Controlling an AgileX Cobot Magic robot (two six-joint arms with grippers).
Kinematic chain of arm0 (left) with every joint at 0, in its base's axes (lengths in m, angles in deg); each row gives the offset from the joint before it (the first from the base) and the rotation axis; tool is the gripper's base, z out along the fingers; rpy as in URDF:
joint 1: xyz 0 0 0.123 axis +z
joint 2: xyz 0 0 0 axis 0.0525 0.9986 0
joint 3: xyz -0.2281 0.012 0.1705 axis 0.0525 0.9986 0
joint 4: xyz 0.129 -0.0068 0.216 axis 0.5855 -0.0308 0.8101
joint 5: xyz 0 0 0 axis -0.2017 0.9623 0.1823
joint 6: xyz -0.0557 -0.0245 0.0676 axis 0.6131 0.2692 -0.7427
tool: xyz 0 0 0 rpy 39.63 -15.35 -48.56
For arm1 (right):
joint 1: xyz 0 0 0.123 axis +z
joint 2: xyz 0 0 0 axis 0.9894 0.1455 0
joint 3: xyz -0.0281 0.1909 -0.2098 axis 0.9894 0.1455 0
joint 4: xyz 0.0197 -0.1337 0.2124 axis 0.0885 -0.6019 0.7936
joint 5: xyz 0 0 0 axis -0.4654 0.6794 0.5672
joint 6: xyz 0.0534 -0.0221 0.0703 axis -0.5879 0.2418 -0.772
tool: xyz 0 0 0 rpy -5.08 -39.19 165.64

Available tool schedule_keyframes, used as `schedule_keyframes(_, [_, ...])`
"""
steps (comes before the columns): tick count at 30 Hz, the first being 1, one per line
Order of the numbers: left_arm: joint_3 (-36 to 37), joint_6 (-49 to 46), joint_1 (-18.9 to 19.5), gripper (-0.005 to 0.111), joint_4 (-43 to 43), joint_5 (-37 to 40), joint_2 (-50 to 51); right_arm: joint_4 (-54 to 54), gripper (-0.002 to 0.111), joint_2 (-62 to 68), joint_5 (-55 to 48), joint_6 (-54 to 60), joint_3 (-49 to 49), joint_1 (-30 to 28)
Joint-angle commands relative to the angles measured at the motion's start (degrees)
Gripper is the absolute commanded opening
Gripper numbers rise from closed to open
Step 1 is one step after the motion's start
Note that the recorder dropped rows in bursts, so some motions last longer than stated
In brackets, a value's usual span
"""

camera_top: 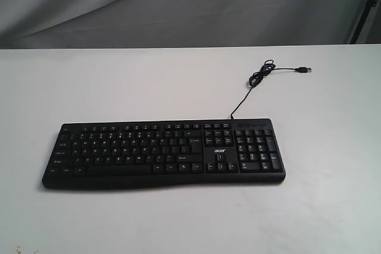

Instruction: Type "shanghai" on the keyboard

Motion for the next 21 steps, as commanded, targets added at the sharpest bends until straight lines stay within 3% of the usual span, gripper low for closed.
schedule_keyframes(1, [0.2,0.2,-0.2,0.0,0.0,-0.3,-0.2,-1.7,0.0,-0.1,-2.9,2.2,1.2,-0.5])
schedule_keyframes(21, [0.2,0.2,-0.2,0.0,0.0,-0.3,-0.2,-2.5,0.0,-0.1,4.5,-5.3,3.5,-0.5])
